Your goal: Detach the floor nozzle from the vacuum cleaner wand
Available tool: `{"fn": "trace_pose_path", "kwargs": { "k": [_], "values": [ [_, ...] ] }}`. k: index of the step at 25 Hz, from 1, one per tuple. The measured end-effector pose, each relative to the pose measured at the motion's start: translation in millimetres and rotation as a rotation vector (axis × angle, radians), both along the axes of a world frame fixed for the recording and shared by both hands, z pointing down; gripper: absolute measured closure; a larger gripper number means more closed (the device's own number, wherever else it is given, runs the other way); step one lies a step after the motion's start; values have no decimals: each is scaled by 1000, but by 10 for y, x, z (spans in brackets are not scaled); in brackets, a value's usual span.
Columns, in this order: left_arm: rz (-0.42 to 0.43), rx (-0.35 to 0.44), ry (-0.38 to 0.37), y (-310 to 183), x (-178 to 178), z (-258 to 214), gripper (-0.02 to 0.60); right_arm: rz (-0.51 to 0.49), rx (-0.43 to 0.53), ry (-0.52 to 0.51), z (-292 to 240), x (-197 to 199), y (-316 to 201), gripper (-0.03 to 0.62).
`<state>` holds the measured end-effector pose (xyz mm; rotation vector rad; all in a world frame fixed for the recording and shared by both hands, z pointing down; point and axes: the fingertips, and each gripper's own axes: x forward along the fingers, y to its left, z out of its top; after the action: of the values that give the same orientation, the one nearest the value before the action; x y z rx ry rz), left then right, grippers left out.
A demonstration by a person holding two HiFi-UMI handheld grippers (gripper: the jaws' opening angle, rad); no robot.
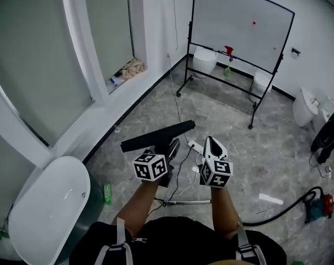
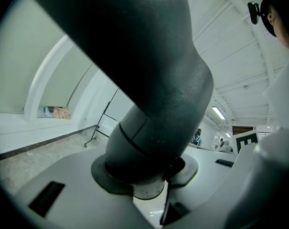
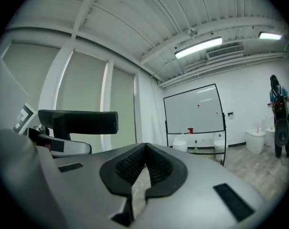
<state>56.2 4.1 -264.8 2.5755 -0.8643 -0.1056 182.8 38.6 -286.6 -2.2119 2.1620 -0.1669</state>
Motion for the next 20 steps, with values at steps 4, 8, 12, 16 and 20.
{"fn": "trace_pose_path", "kwargs": {
  "k": [4,8,12,16,20],
  "values": [
    [-2,28,-34,-118,29,-126,439,-10,35,-50,-160,44,-97,579],
    [-3,6,-39,-153,66,-101,439,-11,48,-66,-171,91,-101,579],
    [-12,-1,-58,-194,156,-58,439,-31,46,-80,-126,184,-135,579],
    [-13,-9,-55,-247,225,-54,439,-29,50,-73,-157,252,-187,579],
    [-19,-8,-48,-325,326,-85,439,-22,53,-68,-168,392,-209,579]
  ]
}}
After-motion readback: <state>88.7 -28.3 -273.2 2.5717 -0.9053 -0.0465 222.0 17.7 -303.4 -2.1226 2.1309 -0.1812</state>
